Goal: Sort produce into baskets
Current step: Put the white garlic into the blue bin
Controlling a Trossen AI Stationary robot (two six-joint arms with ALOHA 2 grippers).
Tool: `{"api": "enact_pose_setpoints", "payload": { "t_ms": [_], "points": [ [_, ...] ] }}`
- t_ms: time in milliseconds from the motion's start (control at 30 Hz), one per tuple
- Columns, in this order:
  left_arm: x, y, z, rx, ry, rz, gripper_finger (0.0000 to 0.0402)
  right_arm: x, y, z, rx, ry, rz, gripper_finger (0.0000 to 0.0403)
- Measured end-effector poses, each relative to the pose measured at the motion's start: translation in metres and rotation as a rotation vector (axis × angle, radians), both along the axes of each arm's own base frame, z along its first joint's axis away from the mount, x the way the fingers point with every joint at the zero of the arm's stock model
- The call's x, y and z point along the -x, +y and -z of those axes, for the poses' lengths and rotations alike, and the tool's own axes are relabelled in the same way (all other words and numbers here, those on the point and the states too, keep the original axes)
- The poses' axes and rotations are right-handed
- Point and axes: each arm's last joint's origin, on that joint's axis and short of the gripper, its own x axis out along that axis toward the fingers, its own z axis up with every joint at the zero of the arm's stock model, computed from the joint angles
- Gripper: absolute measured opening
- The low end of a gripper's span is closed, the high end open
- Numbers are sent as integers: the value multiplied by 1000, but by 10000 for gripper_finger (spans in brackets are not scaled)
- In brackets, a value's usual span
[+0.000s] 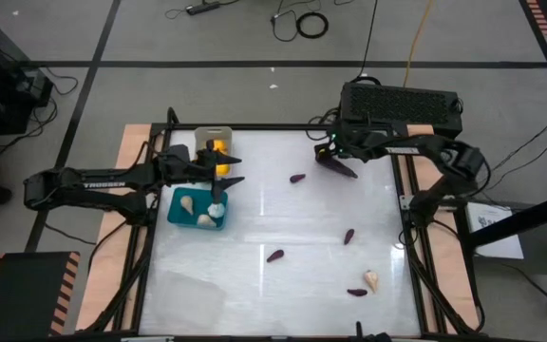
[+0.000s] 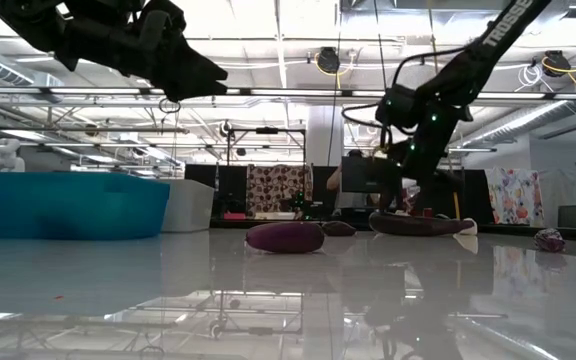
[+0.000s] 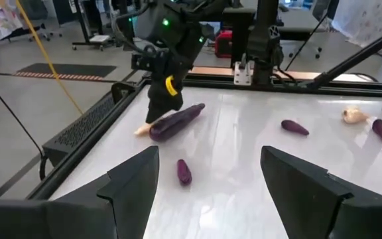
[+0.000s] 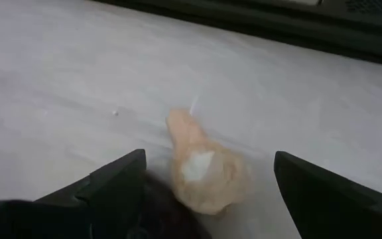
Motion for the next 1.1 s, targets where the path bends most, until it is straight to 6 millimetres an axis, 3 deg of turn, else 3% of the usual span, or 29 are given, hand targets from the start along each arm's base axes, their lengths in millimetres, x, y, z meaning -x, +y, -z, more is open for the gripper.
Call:
{"api": "enact_pose_setpoints", "payload": {
  "t_ms": [400, 733, 900, 1100],
  "points": [
    [1, 0, 3, -16, 37, -5, 271, -5, -1, 20, -21, 44, 34, 313],
    [1, 0, 3, -14, 39, -5, 271, -5, 0, 20, -15, 75, -14, 180],
    [1, 0, 4, -12, 48, -5, 271, -15, 6, 3, 33, 40, -73, 120],
    [1, 0, 4, -15, 49, -17, 271, -35, 20, -33, 130, -65, -172, 120]
  ]
}}
